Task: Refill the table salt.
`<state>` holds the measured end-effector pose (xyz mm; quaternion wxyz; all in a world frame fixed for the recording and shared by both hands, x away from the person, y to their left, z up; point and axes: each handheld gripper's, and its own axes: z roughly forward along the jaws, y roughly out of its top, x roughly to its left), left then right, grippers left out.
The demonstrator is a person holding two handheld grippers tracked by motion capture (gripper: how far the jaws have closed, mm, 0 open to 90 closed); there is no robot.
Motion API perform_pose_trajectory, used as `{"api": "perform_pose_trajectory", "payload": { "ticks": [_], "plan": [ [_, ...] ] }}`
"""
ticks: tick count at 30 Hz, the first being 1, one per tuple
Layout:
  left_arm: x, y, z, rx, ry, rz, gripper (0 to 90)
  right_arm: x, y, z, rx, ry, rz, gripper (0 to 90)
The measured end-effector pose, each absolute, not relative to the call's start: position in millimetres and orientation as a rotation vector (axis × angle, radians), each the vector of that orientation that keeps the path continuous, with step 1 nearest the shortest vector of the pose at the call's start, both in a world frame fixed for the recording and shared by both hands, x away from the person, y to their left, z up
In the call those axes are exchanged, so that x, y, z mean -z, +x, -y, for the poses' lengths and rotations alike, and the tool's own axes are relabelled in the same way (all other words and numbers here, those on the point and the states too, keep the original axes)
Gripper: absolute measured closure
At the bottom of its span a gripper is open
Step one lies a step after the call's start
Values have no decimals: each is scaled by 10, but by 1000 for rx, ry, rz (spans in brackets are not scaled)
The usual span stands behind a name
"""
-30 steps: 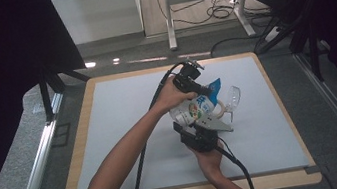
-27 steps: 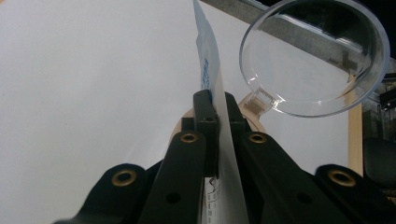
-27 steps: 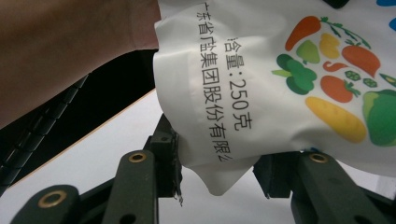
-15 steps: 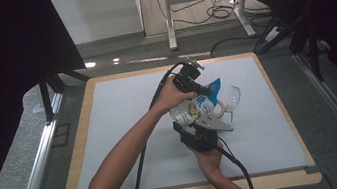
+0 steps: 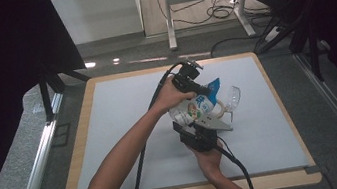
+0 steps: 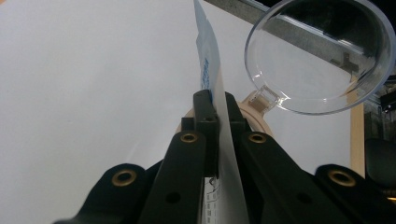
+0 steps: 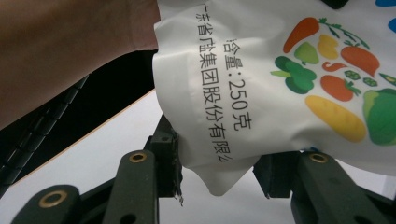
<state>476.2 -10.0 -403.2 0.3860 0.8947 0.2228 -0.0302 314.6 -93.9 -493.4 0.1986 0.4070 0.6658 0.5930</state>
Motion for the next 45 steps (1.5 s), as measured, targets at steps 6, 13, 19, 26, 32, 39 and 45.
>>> {"api": "perform_pose_trajectory", "payload": {
  "ticks": [6,13,19,26,32,39,45],
  "plan": [
    [4035,4767,109,77,2277,-565,898,4939,3151,946,-1660,1146,-1858,577],
    [4033,4761,86,73,2273,-566,898,4937,3152,973,-1672,1130,-1861,585],
    [4043,4761,75,77,2270,-571,898,4933,3144,976,-1671,1126,-1865,586],
    [4049,4771,87,84,2275,-570,898,4922,3139,973,-1664,1129,-1858,586],
    [4069,4772,100,88,2280,-573,898,4913,3132,971,-1656,1128,-1851,586],
    [4077,4770,107,86,2280,-573,898,4902,3134,974,-1654,1123,-1845,585],
    [4061,4768,102,81,2282,-572,898,4902,3137,973,-1659,1121,-1846,586]
  ]
}}
